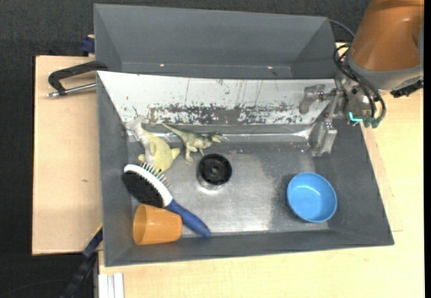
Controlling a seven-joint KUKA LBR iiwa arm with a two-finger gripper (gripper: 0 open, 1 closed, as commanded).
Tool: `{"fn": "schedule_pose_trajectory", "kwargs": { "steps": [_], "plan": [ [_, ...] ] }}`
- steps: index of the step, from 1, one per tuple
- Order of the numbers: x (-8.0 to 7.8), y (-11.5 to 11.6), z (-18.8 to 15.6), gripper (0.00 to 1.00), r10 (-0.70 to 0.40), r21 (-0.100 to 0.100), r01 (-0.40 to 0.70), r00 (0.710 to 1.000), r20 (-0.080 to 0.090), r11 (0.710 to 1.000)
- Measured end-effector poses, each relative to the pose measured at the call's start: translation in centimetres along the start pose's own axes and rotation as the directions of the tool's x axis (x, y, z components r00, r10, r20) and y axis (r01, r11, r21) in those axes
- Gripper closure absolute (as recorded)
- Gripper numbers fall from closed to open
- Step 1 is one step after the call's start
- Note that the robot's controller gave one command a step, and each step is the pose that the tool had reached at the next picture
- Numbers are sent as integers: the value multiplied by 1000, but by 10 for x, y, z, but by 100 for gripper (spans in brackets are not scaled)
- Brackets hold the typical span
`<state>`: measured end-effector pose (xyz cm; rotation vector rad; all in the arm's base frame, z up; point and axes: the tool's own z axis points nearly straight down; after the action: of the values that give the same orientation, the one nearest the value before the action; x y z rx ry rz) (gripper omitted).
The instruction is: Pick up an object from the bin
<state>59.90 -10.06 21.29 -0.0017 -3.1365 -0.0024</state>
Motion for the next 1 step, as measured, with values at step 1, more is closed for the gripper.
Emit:
{"fn": "schedule_pose_trajectory", "kwargs": {
  "steps": [1],
  "plan": [
    [41, 67, 54, 0, -246, -1, 246, 969, 2, 969]
  ]
}}
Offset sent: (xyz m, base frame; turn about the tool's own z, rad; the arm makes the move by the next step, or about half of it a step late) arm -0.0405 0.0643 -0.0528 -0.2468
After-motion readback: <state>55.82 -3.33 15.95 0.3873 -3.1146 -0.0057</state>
